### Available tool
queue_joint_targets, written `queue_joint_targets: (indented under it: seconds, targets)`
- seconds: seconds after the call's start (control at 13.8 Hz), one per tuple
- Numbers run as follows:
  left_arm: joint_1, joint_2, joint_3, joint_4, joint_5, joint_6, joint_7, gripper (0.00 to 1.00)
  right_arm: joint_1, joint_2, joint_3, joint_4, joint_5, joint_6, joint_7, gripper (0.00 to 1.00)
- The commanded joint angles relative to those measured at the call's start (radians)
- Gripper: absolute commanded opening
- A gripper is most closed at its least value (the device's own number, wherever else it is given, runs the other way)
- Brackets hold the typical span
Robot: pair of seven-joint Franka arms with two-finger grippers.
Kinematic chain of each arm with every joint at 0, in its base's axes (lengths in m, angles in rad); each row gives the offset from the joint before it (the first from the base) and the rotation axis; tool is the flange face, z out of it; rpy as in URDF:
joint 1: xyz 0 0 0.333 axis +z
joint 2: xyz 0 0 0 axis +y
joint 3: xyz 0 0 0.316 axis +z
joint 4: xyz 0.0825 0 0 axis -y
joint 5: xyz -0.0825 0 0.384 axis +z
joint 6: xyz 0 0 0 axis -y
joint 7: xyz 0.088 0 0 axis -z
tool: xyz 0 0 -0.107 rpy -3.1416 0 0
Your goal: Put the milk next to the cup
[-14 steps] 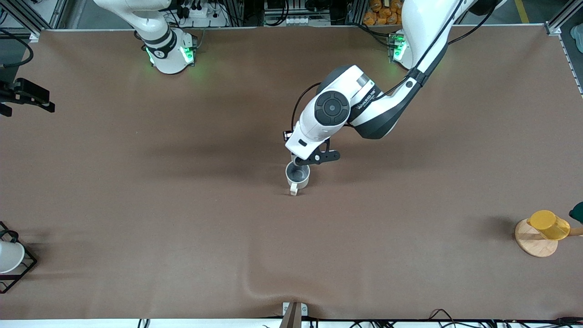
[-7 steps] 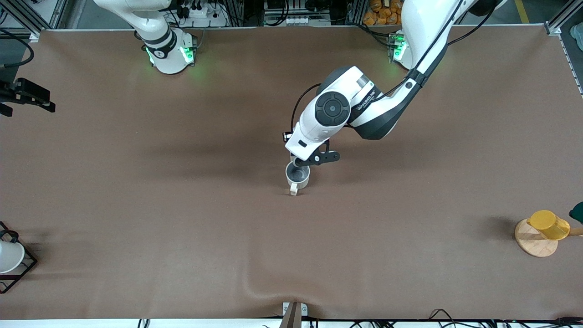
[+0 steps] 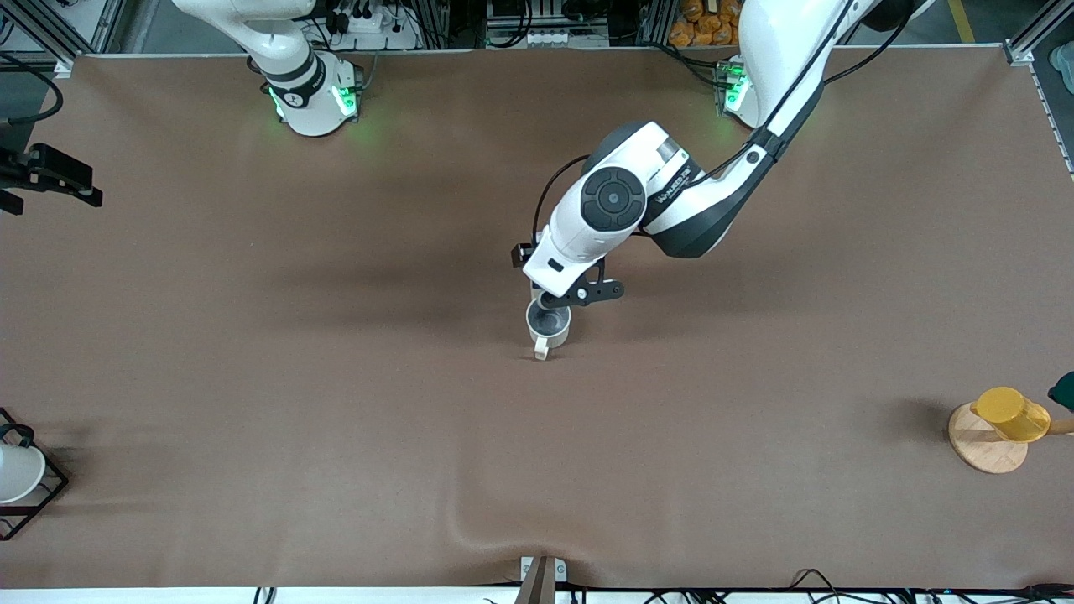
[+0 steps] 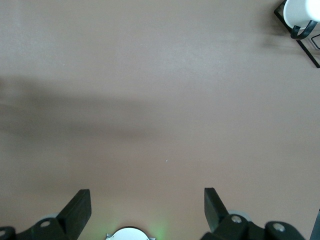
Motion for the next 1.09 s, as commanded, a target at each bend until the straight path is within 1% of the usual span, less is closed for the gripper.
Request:
queue_joint_targets:
  seconds: [0.0,0.07,0.22,0.29,0.36,0.44,0.58,0.73,0.8,0.95,1.02]
  targets:
    - [-0.007,-0.050,0.003,0.006,0.017,-0.003,-0.037,1.00,0.003,-0.002,0.003,0.001,-0.014,-0.009,-0.002,1.00]
    - [0.003,-0.062,0.003,0.006,0.017,-0.006,-0.037,1.00,0.003,-0.002,0.003,0.001,-0.014,-0.009,-0.002,1.00]
    - [0.016,-0.125,0.007,0.006,0.017,-0.018,-0.031,1.00,0.004,-0.002,0.003,0.001,-0.014,-0.009,-0.002,1.00]
    - [0.051,-0.165,0.007,0.006,0.020,-0.021,-0.031,1.00,0.003,-0.002,0.003,0.001,-0.014,-0.009,-0.002,1.00]
    - [0.109,-0.206,0.006,0.005,0.026,-0.055,-0.011,1.00,0.003,-0.002,0.003,0.001,-0.014,-0.009,-0.002,1.00]
    - [0.167,-0.243,0.001,0.005,0.023,-0.099,0.060,1.00,0.003,-0.002,0.003,0.001,-0.014,-0.009,-0.002,1.00]
    - [0.271,-0.321,0.003,0.002,0.009,-0.136,0.196,1.00,0.003,-0.002,0.003,0.001,-0.014,-0.009,-0.002,1.00]
    - [0.350,-0.381,0.006,0.003,0.024,-0.158,0.253,1.00,0.003,-0.002,0.003,0.001,-0.014,-0.009,-0.001,1.00]
    - [0.382,-0.389,0.006,0.005,0.026,-0.164,0.276,1.00,0.003,-0.002,0.004,0.001,-0.013,-0.009,-0.001,1.00]
    - [0.449,-0.404,0.006,0.006,0.027,-0.222,0.348,1.00,0.003,-0.002,0.004,0.005,-0.004,-0.007,-0.001,1.00]
    - [0.476,-0.444,0.010,0.006,0.026,-0.237,0.395,1.00,0.003,-0.004,0.004,0.008,0.013,-0.007,0.001,1.00]
